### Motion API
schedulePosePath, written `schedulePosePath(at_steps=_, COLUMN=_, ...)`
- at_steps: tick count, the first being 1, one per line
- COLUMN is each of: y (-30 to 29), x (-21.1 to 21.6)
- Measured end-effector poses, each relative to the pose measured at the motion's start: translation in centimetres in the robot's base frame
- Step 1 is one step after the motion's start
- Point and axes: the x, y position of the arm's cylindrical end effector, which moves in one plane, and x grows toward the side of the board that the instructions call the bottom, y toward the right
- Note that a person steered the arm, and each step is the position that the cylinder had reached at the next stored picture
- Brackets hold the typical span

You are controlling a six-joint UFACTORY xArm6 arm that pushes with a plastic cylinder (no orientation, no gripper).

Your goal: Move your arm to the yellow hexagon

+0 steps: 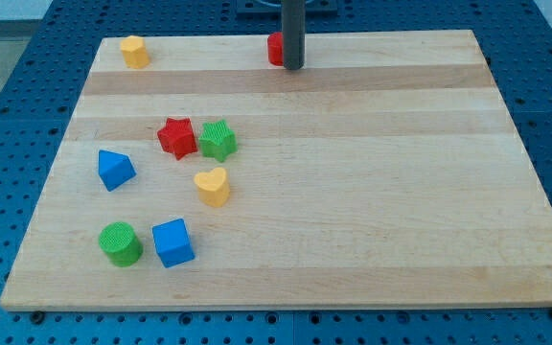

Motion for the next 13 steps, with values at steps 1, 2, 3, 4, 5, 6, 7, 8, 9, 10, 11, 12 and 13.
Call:
schedulePosePath(at_steps=1, y=0.0, x=0.0)
schedulePosePath(at_steps=2, y=-0.1, x=0.0)
schedulePosePath(at_steps=3, y=-1.2, x=1.2)
schedulePosePath(at_steps=4, y=-4.6, x=3.9)
schedulePosePath(at_steps=5, y=-9.4, x=5.4)
schedulePosePath(at_steps=6, y=-15.0, x=6.5)
schedulePosePath(at_steps=7, y=-19.3, x=7.8)
schedulePosePath(at_steps=8, y=-22.0, x=9.6)
schedulePosePath(at_steps=9, y=-23.5, x=11.9)
schedulePosePath(at_steps=10, y=-23.5, x=14.3)
schedulePosePath(at_steps=11, y=-22.2, x=16.0)
schedulePosePath(at_steps=12, y=-19.8, x=16.3)
schedulePosePath(at_steps=13, y=-16.2, x=16.3)
